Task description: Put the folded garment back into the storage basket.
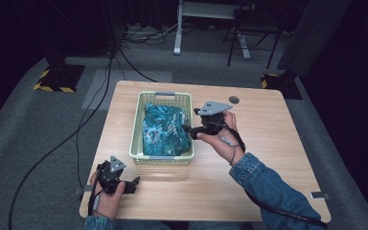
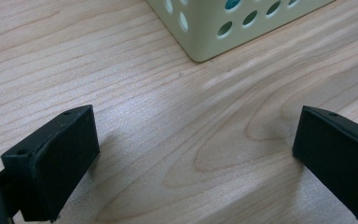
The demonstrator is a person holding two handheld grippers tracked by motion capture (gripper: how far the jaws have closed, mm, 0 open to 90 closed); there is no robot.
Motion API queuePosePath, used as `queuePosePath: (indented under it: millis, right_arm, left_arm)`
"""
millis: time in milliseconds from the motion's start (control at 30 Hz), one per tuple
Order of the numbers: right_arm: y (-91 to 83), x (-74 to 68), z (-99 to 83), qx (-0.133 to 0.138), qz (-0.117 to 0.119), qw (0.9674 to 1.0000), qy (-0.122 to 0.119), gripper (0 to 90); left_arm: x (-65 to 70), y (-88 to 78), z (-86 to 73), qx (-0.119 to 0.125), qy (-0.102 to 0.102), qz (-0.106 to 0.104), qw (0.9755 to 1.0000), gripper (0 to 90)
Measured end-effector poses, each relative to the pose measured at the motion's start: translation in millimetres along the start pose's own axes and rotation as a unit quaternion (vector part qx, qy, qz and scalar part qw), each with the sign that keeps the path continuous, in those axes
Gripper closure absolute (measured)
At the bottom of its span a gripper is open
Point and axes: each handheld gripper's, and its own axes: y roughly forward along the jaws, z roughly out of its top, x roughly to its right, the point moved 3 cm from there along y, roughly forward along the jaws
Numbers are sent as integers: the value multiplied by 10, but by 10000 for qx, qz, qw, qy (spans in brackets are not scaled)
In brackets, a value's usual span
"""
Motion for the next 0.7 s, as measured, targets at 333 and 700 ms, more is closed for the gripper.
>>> queuePosePath:
  millis: [333,700]
  right_arm:
    - [-217,72,-32,37,-52,10000,7,238]
    - [-401,142,-79,80,-106,9999,59,229]
  left_arm:
    - [0,1,1,3,-7,0,10000,1]
    - [0,1,0,4,-7,0,10000,1]
